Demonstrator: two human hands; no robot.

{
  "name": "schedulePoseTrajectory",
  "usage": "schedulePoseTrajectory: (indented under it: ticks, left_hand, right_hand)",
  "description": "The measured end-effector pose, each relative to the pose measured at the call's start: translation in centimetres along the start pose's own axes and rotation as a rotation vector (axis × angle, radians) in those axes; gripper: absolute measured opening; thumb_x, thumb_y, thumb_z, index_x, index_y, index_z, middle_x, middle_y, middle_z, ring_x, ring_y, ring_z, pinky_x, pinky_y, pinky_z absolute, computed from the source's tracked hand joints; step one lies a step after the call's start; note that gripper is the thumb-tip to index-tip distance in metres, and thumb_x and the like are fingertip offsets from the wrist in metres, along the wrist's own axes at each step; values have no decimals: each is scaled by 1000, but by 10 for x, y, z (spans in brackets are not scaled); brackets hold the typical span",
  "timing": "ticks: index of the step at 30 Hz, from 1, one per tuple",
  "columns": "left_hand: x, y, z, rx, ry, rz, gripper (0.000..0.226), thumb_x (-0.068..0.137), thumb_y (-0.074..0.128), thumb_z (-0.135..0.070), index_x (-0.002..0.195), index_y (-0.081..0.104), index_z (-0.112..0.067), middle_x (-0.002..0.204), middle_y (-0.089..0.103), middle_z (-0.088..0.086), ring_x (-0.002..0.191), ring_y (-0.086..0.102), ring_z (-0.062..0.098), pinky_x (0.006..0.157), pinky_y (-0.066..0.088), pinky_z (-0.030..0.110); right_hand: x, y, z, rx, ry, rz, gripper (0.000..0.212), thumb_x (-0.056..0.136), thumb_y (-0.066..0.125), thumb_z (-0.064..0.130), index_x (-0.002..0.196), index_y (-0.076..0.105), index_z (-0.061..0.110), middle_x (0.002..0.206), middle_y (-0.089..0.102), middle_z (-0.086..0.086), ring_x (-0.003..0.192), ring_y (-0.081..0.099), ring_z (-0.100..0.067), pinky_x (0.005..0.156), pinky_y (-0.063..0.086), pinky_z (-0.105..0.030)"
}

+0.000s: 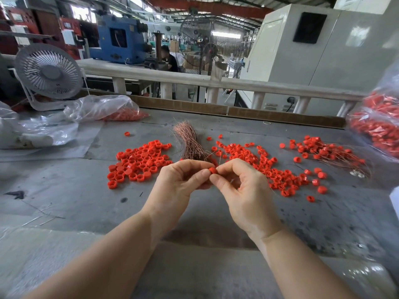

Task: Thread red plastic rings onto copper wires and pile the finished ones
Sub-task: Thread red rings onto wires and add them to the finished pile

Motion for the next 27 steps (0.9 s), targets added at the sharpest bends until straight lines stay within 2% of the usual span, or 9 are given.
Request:
schedulePoseTrajectory:
  ticks: [5, 8, 10, 13, 17, 19, 21, 24, 27]
  left_hand:
    - [-1, 2, -6, 95, 40, -8, 12, 84, 58, 5, 88, 66, -3, 73, 66, 6, 62, 60, 4, 64, 51, 14]
    - [-1, 2, -4, 66, 34, -17, 13, 85, 59, 1, 88, 68, -6, 75, 70, 7, 65, 62, 6, 65, 52, 15]
    - [-1, 2, -1, 20, 13, -15, 14, 86, 59, -2, 89, 70, -9, 77, 72, 7, 68, 65, 7, 66, 53, 16]
    - [-2, 5, 1, -39, -16, 26, 20, 86, 57, 4, 97, 69, -7, 79, 73, 5, 71, 68, 9, 66, 53, 17]
    - [-3, 10, -10, 38, 88, 73, 42, 79, 57, 18, 105, 65, -13, 72, 66, 1, 68, 64, 11, 68, 53, 19]
    - [-3, 13, -14, 95, 128, 75, 41, 76, 62, 16, 102, 66, -15, 74, 64, 3, 65, 61, 11, 66, 53, 19]
    - [-3, 12, -15, 144, 139, 51, 40, 75, 64, 15, 95, 68, -19, 79, 66, 8, 65, 62, 10, 64, 53, 18]
    - [-2, 8, -14, 195, 145, 10, 42, 76, 63, 16, 85, 69, -24, 72, 68, -3, 63, 60, 8, 60, 53, 18]
    - [-2, 5, -14, 206, 155, -2, 41, 76, 64, 14, 84, 70, -26, 73, 70, -3, 67, 61, 9, 59, 53, 18]
  right_hand:
    - [-1, 5, -7, 22, 63, 52, 8, 80, 65, 24, 74, 61, 20, 71, 64, 5, 66, 59, -11, 63, 50, -29]
    - [0, 8, -19, 106, 176, 90, 14, 83, 69, 19, 72, 61, 24, 64, 64, 11, 60, 56, -3, 55, 45, -19]
    - [0, 10, -24, 214, 259, 111, 13, 81, 69, 22, 70, 63, 24, 59, 63, 12, 54, 54, 0, 51, 41, -13]
    - [-1, 12, -33, 400, 380, 112, 13, 72, 64, 28, 63, 65, 19, 57, 63, 5, 52, 53, -2, 46, 40, -16]
    - [-3, 19, -43, 554, 509, 125, 14, 74, 65, 17, 60, 65, 13, 57, 64, -6, 48, 50, -7, 41, 36, -18]
    - [-3, 21, -46, 571, 535, 138, 21, 80, 62, 8, 60, 67, 12, 55, 63, -7, 46, 47, -8, 40, 35, -18]
    - [-4, 23, -46, 571, 549, 168, 26, 81, 60, 9, 57, 69, 15, 54, 60, -3, 46, 45, -9, 40, 34, -18]
    - [-7, 26, -47, 598, 582, 194, 29, 83, 59, 9, 55, 65, 16, 53, 54, -2, 46, 43, -11, 40, 34, -19]
    - [-9, 28, -48, 621, 592, 205, 29, 84, 59, 11, 56, 63, 16, 53, 52, -1, 45, 42, -10, 39, 34, -19]
Point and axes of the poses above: each hand's wrist, its own x-axis towards the middle knuckle, its own y-axis out of the palm, z = x × y, the point moved 10 cm from there along x, towards the middle knuckle
